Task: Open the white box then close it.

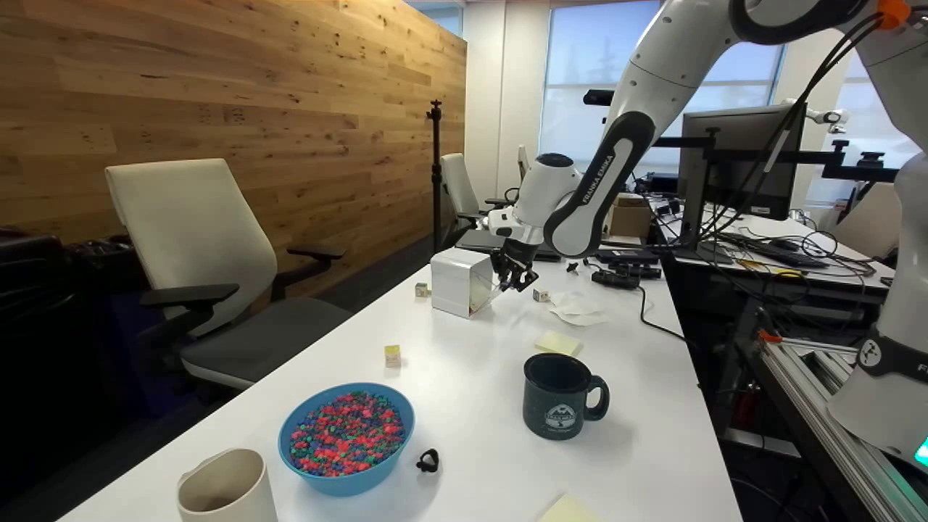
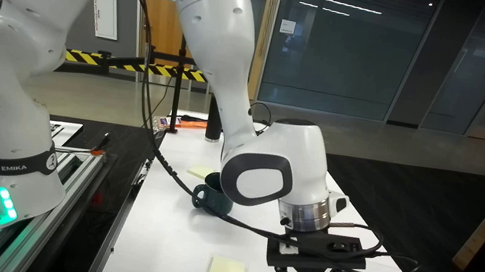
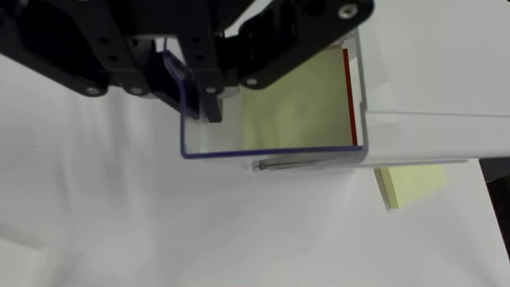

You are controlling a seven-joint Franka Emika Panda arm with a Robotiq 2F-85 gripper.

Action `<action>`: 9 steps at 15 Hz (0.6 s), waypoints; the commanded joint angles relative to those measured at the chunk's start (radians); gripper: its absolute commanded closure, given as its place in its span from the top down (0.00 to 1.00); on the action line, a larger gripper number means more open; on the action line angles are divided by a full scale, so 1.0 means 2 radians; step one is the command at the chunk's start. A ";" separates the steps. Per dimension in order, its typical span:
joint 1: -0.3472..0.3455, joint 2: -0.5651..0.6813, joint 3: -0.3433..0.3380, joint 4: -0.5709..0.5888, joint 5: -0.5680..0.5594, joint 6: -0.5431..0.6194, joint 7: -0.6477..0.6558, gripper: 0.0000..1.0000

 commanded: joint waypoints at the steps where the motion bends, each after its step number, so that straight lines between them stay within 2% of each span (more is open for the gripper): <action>1: -0.012 0.027 0.011 0.016 -0.031 -0.013 0.033 0.03; 4: -0.011 0.036 0.001 0.007 -0.068 0.054 0.013 0.03; 7: 0.012 0.068 -0.041 0.011 -0.103 0.140 0.004 0.03; 9: 0.024 0.089 -0.061 0.015 -0.096 0.189 -0.004 0.03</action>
